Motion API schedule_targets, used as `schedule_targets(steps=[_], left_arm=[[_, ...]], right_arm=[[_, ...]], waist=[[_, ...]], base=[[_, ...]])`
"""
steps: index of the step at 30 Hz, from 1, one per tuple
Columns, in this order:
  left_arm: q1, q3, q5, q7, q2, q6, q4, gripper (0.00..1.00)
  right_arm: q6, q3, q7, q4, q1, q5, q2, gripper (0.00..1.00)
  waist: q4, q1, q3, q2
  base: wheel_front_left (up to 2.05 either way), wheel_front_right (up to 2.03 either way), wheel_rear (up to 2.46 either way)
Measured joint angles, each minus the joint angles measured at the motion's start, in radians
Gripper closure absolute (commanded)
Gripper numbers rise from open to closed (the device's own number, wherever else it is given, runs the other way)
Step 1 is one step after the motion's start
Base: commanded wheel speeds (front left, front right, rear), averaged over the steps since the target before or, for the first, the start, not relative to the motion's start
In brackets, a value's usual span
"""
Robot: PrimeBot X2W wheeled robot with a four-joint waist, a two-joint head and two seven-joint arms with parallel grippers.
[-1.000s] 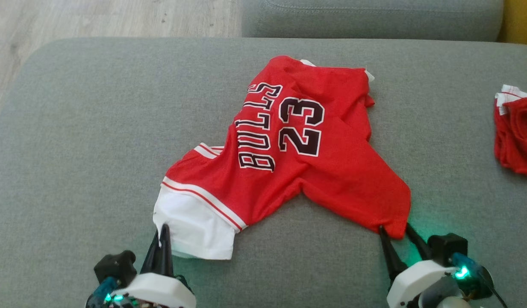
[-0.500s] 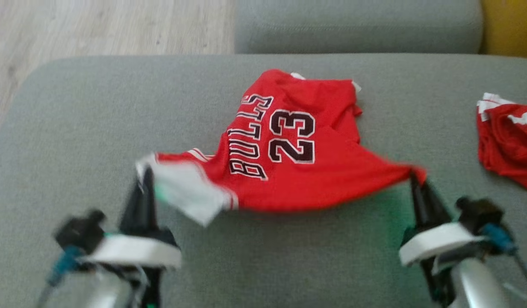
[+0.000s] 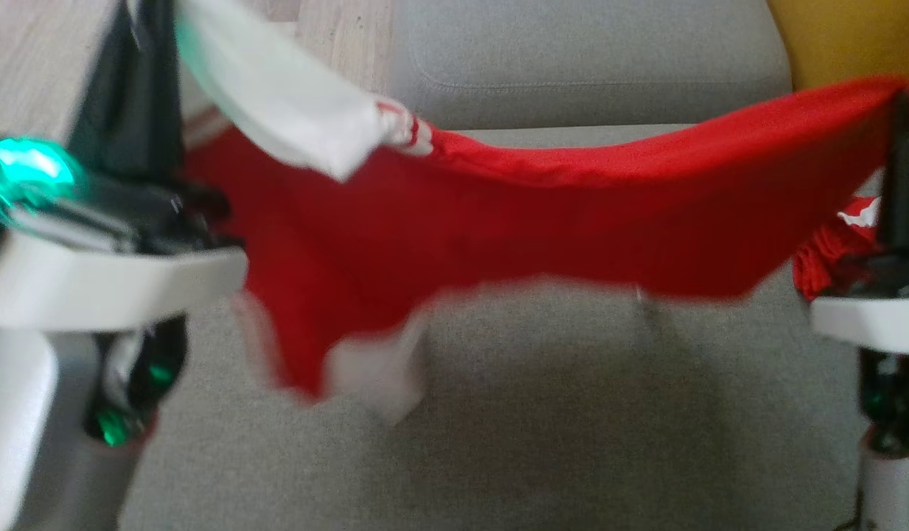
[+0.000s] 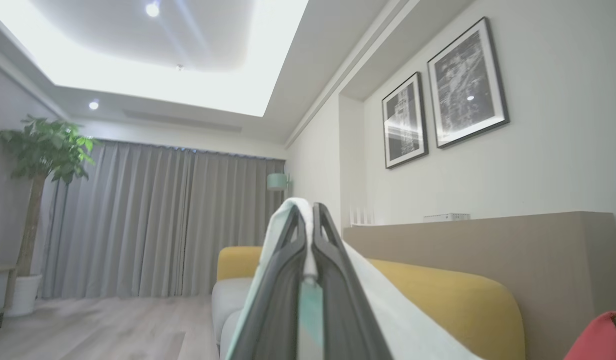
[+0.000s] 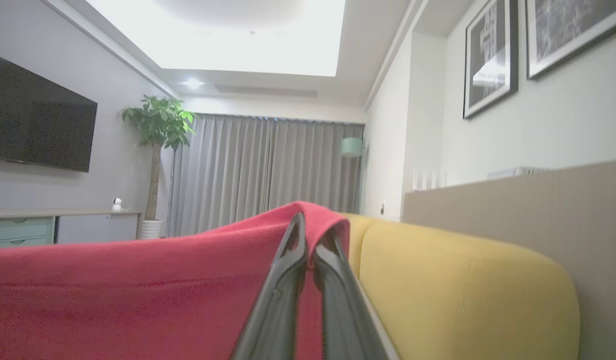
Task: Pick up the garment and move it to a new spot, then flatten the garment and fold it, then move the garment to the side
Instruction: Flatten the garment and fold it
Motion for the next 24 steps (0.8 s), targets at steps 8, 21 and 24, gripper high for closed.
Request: schedule_targets(steps=[8, 21, 24], left_arm=[[-0.232, -0.001, 0.013, 0.138, 0.027, -0.014, 0.044, 1.0], [-0.693, -0.05, 0.137, 0.105, 0.023, -0.094, 0.522, 1.0], [-0.808, -0.053, 0.171, 0.053, 0.004, -0.11, 0.629, 1.0]], right_arm=[[0.0, -0.004, 0.134, -0.134, -0.111, -0.057, 0.0, 1.0], [0.0, 0.089, 0.167, 0.353, -0.643, -0.065, -0.07, 1.0], [0.0, 0.092, 0.135, 0.484, -0.805, -0.094, -0.067, 1.0]], waist=[[-0.009, 0.0001, 0.056, 0.0], [-0.041, 0.0005, 0.312, -0.0001], [-0.051, 0.0006, 0.371, -0.0001]], base=[[0.0, 0.0, 0.0], [0.0, 0.0, 0.0], [0.0, 0.0, 0.0]])
